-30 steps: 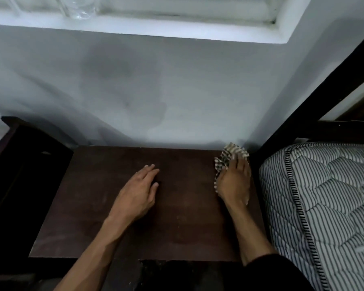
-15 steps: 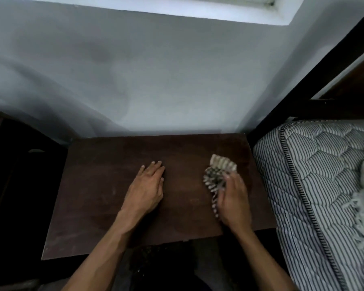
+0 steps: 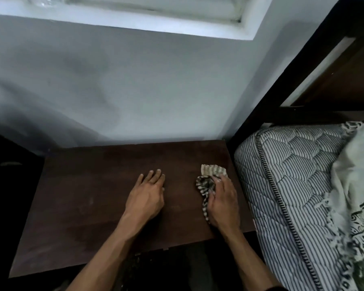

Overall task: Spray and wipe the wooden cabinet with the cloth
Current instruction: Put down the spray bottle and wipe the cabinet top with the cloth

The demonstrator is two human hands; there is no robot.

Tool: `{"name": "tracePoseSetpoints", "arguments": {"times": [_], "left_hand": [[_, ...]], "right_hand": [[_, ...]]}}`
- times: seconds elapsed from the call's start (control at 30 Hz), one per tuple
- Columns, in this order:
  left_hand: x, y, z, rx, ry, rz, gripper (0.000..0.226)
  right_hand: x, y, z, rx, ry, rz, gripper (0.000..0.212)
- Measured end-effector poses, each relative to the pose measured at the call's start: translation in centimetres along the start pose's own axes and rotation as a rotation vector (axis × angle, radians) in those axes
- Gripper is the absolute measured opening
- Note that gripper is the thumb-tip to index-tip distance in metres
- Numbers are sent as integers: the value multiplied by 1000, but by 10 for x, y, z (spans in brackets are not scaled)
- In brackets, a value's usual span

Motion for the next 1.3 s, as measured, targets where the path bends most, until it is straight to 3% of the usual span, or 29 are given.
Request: {"name": "tracePoseSetpoints", "arguments": {"times": [0.23,0.37,0.7,1.0,1.1,1.2,1.3], "left_hand": [[9,1,24,-141,36,-14,56],[12,3,26,-183,85,-73,62],[7,3,24,-182,71,-114,63],[7,-1,10,-47,46,-106,60],[3,-17,-7,28,-18,-74,55],[-5,-45,-39,-29,-74,39,51],[-11,-75,-78,-145,-100,156,49]], "right_hand": [[2,139,22,-43,-27,-2,46],[8,169,18,-102,-20,-37,47],[-11,71,42,-159,6,-86,47],[-23,-12,51,-43,-72,-16,40],[-19,-12,35,107,-95,54,40],[-11,-11,0,239,-120,69,46],[10,-15,-67,162,-112,-21,51]]}}
Point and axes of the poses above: each hand's wrist, its own y-axis towards the middle knuckle, its own x-axis out of the palm, z = x × y, the point moved 4 cm from there along y, towards the middle knuckle, and after that the axes turned 2 degrees about x, right-handed, at the moved point
